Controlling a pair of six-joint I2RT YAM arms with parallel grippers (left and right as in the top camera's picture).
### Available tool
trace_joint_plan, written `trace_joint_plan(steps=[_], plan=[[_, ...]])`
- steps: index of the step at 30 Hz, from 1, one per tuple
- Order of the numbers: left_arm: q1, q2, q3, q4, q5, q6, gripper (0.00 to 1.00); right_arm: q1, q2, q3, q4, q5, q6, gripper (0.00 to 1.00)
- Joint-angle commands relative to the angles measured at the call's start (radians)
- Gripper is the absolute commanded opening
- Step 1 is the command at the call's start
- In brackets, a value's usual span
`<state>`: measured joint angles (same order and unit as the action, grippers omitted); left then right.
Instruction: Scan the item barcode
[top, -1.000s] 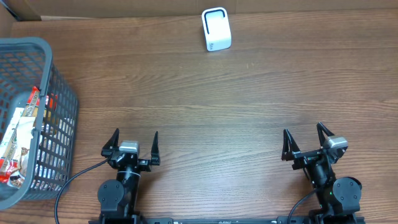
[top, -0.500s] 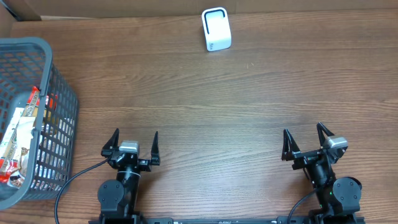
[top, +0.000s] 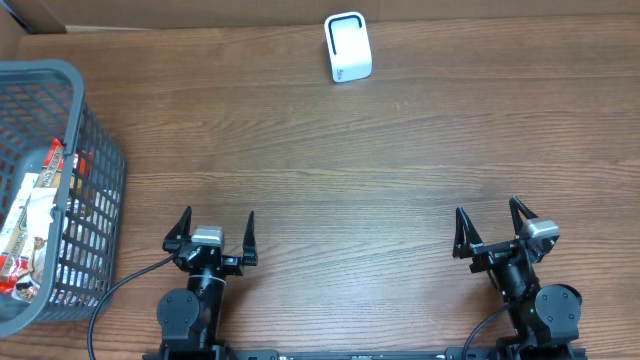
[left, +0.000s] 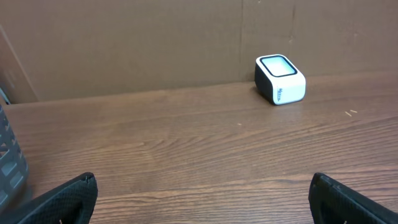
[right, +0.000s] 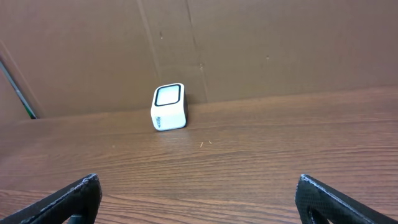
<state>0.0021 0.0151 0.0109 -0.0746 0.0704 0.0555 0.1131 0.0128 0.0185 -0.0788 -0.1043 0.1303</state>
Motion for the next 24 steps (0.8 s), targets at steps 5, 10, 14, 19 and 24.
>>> trace_joint_plan(steps=[5, 10, 14, 19, 24], plan=[[0.004, -0.002, -0.006, 0.003, 0.016, -0.018, 1.00, 0.006, -0.010, -0.011, 0.010, -0.011, -0.001, 1.00], [0.004, -0.002, -0.005, 0.016, 0.077, -0.081, 1.00, 0.005, -0.010, -0.004, 0.005, -0.031, -0.004, 1.00], [0.004, 0.012, 0.015, -0.004, 0.135, -0.094, 1.00, 0.005, -0.010, 0.040, -0.071, -0.031, -0.005, 1.00], [0.004, 0.093, 0.159, -0.116, 0.137, -0.092, 1.00, 0.005, 0.014, 0.145, -0.161, -0.032, -0.005, 1.00], [0.004, 0.220, 0.288, -0.186, 0.153, -0.093, 1.00, 0.005, 0.090, 0.265, -0.217, -0.043, -0.005, 1.00]])
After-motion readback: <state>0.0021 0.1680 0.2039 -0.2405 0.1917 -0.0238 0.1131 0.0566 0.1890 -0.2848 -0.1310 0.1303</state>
